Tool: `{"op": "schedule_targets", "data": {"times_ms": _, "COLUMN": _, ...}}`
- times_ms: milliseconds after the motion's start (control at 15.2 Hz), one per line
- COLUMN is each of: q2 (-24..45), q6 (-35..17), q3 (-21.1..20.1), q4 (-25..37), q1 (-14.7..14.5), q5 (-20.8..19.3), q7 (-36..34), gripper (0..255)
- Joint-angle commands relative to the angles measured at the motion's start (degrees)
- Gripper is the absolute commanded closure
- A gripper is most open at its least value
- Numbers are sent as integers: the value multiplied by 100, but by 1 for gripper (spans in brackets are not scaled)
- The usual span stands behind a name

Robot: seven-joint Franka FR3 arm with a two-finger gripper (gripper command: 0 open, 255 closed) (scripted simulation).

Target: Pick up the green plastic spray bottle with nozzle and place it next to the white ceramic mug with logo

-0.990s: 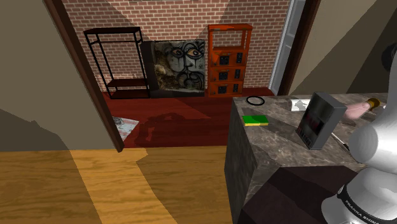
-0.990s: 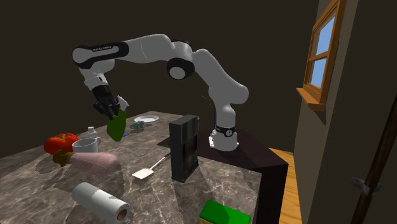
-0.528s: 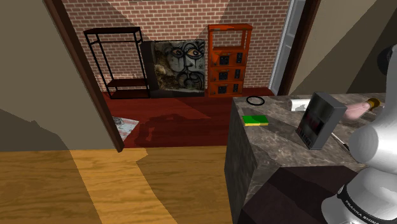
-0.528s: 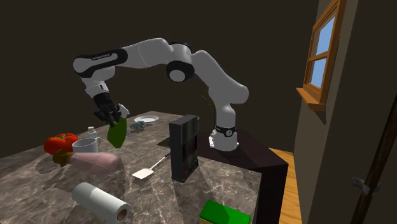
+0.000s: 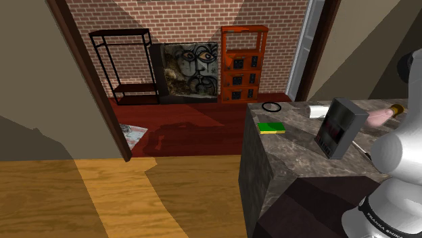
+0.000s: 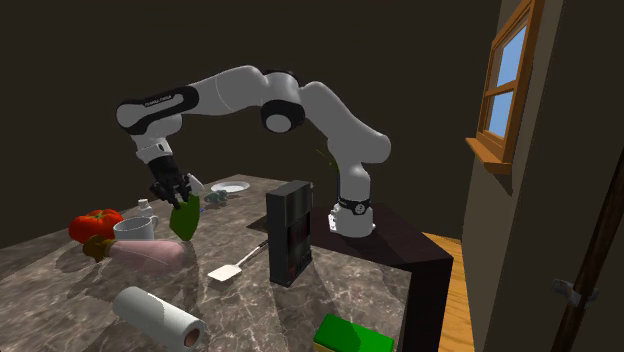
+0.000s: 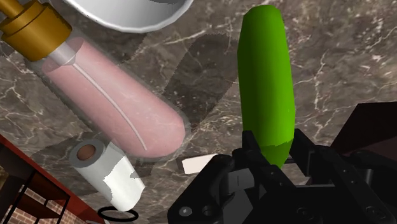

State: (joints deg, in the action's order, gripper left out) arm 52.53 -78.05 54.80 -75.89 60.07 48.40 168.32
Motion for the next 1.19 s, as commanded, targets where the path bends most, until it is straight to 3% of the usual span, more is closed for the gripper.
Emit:
{"op": "schedule_targets", "data": {"times_ms": 0, "q2": 38, "q6": -14, "q3": -21, "q4": -10, "q1": 2, "q5": 9, "q7": 2, "gripper": 255}}
{"op": "schedule_targets", "data": {"times_ms": 330, "q2": 41, "q6": -11, "q3": -15, "q4": -9, "q1": -1, "q5": 13, "q7": 3, "gripper": 255}}
{"op": "schedule_targets", "data": {"times_ms": 396, "q2": 39, "q6": 5, "q3": -13, "q4": 10, "q1": 7, "q5": 10, "q7": -4, "gripper": 0}}
{"op": "schedule_targets", "data": {"times_ms": 726, "q2": 41, "q6": -11, "q3": -15, "q4": -9, "q1": -1, "q5": 13, "q7": 3, "gripper": 0}}
{"op": "schedule_targets", "data": {"times_ms": 990, "q2": 167, "q6": 684, "q3": -93, "q4": 1137, "q1": 627, "q5": 5, "q7": -276, "gripper": 0}}
{"op": "schedule_targets", "data": {"times_ms": 1122, "q2": 167, "q6": 684, "q3": -93, "q4": 1137, "q1": 627, "q5": 5, "q7": -276, "gripper": 0}}
